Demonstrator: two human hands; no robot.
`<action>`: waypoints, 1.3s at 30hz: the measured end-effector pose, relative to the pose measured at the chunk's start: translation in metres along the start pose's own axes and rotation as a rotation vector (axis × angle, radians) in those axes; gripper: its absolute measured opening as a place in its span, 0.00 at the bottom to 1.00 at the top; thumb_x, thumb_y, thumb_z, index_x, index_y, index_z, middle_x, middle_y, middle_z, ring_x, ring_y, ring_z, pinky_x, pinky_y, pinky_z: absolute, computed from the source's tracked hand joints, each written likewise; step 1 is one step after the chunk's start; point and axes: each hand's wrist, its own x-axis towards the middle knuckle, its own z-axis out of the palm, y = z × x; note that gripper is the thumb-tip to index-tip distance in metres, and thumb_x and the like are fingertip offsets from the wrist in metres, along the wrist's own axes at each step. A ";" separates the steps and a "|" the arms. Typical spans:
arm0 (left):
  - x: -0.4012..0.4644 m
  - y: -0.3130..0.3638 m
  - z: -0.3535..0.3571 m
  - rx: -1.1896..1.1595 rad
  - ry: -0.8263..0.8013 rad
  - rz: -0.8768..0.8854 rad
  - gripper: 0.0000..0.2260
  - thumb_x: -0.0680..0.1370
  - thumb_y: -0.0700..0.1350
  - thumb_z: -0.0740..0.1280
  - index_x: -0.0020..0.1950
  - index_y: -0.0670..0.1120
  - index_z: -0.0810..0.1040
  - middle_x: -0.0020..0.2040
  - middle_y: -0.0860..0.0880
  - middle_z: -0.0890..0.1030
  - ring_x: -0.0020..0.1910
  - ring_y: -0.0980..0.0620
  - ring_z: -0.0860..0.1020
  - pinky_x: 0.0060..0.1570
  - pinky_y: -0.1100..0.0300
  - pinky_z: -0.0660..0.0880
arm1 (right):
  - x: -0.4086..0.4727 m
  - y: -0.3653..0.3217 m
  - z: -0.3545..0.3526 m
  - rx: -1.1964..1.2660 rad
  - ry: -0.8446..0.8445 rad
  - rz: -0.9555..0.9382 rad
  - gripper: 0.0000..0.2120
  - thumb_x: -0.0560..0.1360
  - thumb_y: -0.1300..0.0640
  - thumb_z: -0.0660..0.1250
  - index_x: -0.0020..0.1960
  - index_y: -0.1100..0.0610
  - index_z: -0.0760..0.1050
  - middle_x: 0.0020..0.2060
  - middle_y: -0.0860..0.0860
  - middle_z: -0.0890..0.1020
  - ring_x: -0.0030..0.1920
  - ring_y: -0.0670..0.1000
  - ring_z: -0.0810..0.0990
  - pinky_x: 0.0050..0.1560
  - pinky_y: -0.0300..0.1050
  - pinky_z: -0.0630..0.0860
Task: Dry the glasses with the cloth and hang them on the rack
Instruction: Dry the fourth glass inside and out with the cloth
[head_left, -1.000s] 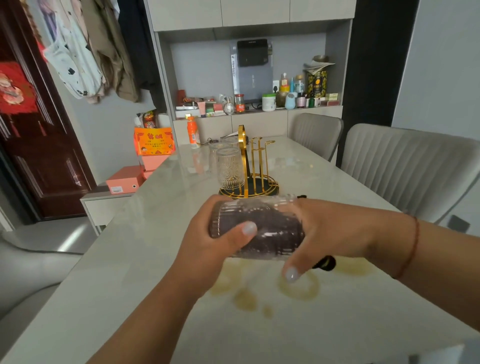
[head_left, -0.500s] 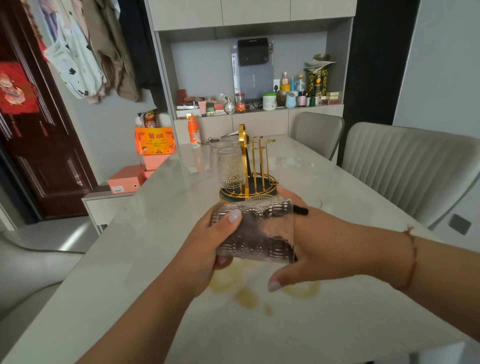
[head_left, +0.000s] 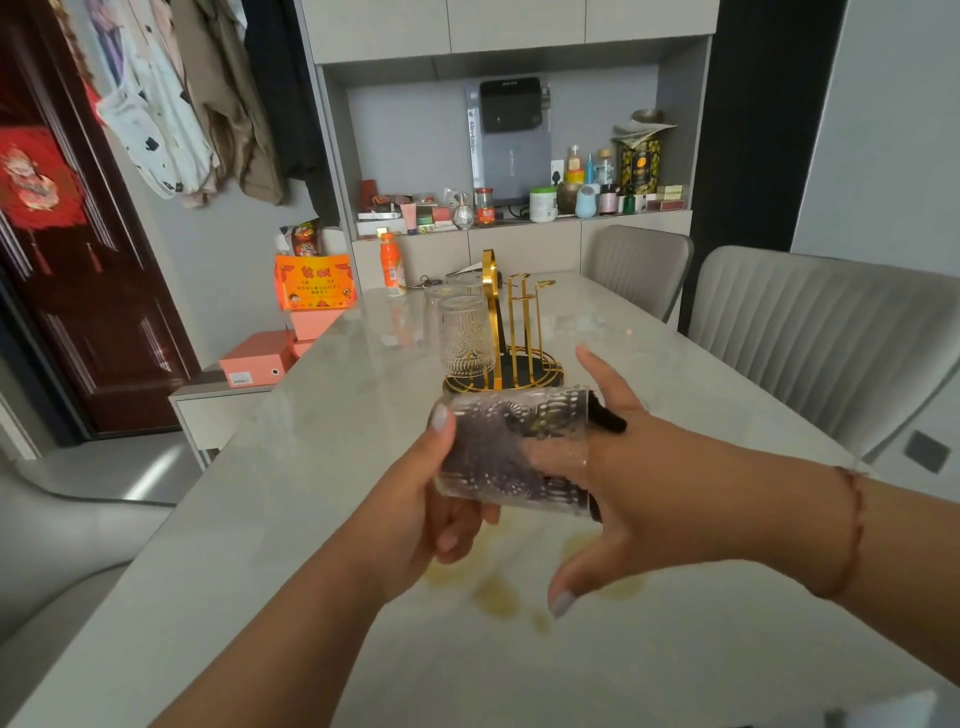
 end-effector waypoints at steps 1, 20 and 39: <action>0.000 -0.001 0.001 -0.027 0.016 -0.017 0.23 0.70 0.64 0.65 0.46 0.44 0.77 0.29 0.43 0.76 0.19 0.54 0.63 0.23 0.64 0.56 | 0.000 0.000 0.005 -0.064 0.025 -0.018 0.45 0.62 0.24 0.62 0.73 0.42 0.59 0.73 0.43 0.67 0.76 0.47 0.57 0.70 0.56 0.25; -0.004 0.005 -0.007 -0.042 -0.118 0.028 0.43 0.59 0.62 0.80 0.63 0.38 0.69 0.34 0.45 0.81 0.24 0.52 0.77 0.19 0.64 0.71 | -0.001 0.001 0.011 -0.036 0.065 -0.034 0.42 0.62 0.25 0.63 0.70 0.46 0.68 0.64 0.45 0.78 0.72 0.50 0.69 0.73 0.63 0.38; -0.002 0.011 0.003 -0.012 -0.014 0.090 0.27 0.59 0.59 0.80 0.53 0.50 0.78 0.39 0.44 0.83 0.25 0.48 0.78 0.23 0.60 0.76 | -0.004 0.011 0.016 0.102 0.153 -0.042 0.38 0.64 0.29 0.66 0.70 0.45 0.69 0.69 0.45 0.72 0.73 0.47 0.64 0.76 0.55 0.39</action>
